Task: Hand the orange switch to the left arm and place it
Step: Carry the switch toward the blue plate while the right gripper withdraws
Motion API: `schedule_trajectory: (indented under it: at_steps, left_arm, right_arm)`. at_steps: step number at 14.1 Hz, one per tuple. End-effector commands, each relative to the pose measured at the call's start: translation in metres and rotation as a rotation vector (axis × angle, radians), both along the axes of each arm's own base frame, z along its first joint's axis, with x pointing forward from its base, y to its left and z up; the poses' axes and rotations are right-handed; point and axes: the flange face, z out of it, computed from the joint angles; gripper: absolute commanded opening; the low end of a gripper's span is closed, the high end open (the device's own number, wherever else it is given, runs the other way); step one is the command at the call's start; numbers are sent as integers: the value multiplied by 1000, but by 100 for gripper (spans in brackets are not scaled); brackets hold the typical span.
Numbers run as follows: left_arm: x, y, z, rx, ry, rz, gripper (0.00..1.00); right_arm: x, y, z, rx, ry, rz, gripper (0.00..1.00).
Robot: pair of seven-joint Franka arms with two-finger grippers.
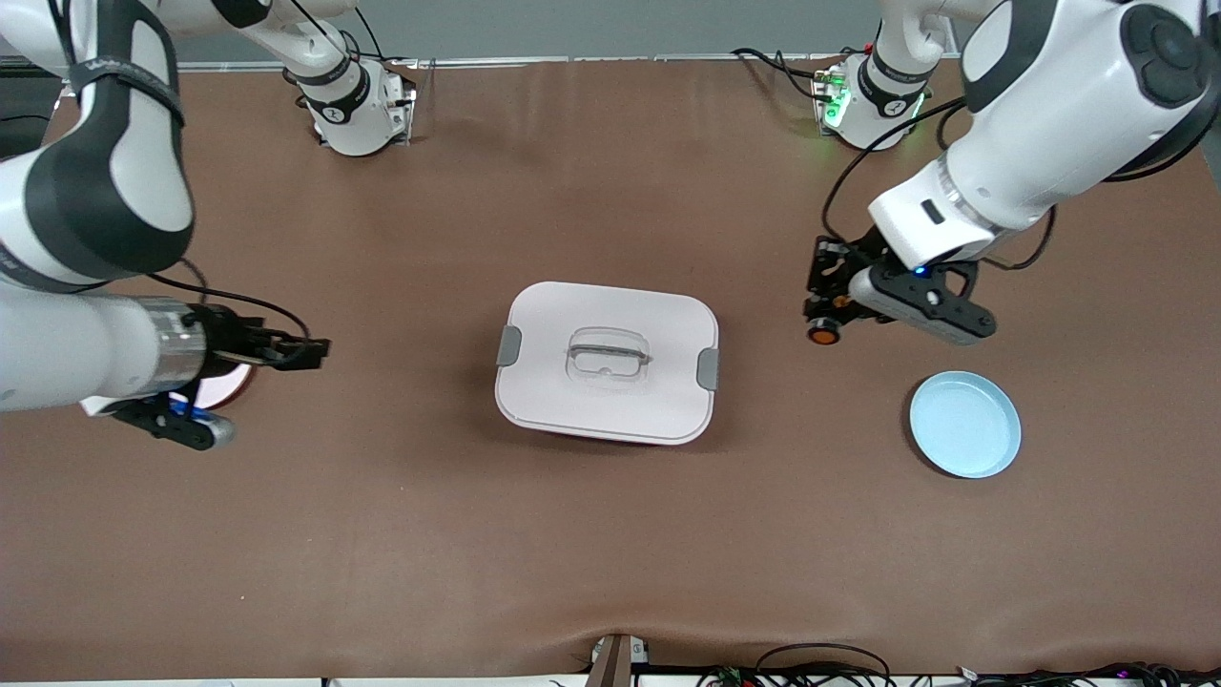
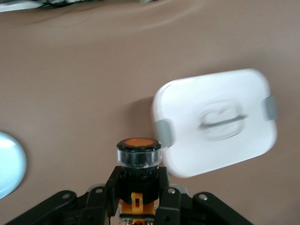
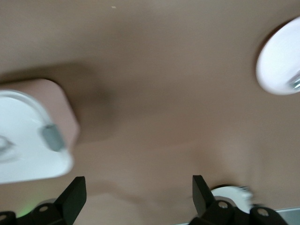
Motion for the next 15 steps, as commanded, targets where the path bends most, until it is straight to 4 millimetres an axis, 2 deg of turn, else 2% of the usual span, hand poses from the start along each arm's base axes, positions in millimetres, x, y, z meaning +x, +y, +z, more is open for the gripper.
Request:
schedule_trajectory:
  at_steps: [1, 3, 6, 9, 10, 12, 15]
  left_arm:
    - [-12, 30, 6, 107, 30, 5, 0]
    - [-11, 64, 4, 126, 85, 49, 0]
    - [-10, 98, -4, 140, 153, 97, 0]
    - [-5, 148, -5, 137, 180, 196, 0]
    - [-3, 162, -5, 134, 191, 265, 0]
    - [0, 172, -7, 128, 221, 479, 0]
    - [8, 177, -7, 123, 222, 844, 0]
  right_arm:
    - [-7, -20, 7, -27, 5, 169, 100]
    - [-9, -23, 8, -24, 13, 216, 100]
    - [-15, -28, 20, -28, 11, 262, 100]
    - [-14, -49, 20, 4, 7, 332, 100]
    - [-14, -49, 20, 3, 9, 332, 100]
    - [-13, -52, 20, 5, 9, 331, 100]
    - [-13, -49, 20, 1, 6, 326, 100]
